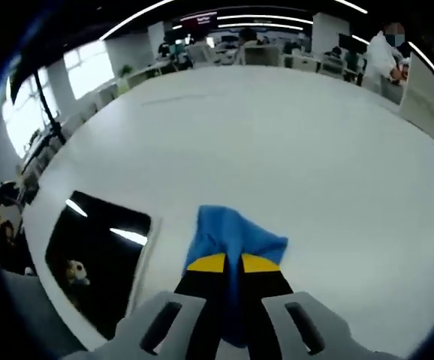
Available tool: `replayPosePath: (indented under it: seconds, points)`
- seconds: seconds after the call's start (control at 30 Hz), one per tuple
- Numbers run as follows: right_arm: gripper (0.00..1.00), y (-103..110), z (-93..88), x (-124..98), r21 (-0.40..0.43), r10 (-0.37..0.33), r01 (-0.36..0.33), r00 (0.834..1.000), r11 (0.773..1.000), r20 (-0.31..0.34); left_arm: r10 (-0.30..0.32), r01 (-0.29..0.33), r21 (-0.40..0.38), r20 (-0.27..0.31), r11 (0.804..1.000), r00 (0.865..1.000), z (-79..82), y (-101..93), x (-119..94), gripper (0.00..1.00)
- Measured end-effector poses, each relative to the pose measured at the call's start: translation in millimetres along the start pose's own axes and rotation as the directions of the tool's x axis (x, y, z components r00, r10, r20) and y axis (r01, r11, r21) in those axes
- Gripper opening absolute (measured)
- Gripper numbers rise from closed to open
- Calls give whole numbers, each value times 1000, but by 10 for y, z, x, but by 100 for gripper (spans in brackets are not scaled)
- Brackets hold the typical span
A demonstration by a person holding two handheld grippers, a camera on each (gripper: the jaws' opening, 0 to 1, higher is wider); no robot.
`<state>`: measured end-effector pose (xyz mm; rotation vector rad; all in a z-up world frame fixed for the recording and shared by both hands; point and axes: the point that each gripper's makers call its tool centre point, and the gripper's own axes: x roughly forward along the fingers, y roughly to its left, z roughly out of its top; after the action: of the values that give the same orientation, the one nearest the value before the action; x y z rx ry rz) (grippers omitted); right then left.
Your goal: Wipe the mirror surface with the cleaning cloth until all visible marks leave the cleaned area.
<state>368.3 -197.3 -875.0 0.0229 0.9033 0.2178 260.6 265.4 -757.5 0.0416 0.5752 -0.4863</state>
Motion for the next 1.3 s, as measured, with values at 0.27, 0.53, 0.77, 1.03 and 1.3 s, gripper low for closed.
replayPosePath:
  seconds: [0.27, 0.53, 0.77, 1.03, 1.3]
  points:
    - [1, 317, 362, -212, 53, 84, -89, 992, 995, 89, 6, -6, -2, -5, 1000, 1000, -44, 29, -31, 99]
    - [1, 714, 431, -190, 83, 154, -162, 983, 983, 97, 6, -6, -6, -3, 1000, 1000, -45, 13, -31, 99]
    - [1, 907, 269, -31, 92, 174, -176, 984, 980, 31, 3, -3, -9, 3, 1000, 1000, -38, -10, -34, 99]
    - [1, 949, 137, 135, 56, 126, -124, 991, 991, -36, 19, -19, -6, -15, 1000, 1000, -120, 14, -85, 99]
    - [0, 970, 160, 150, 62, 76, -74, 996, 995, -37, 22, -22, -10, -18, 1000, 1000, -140, 26, -94, 99]
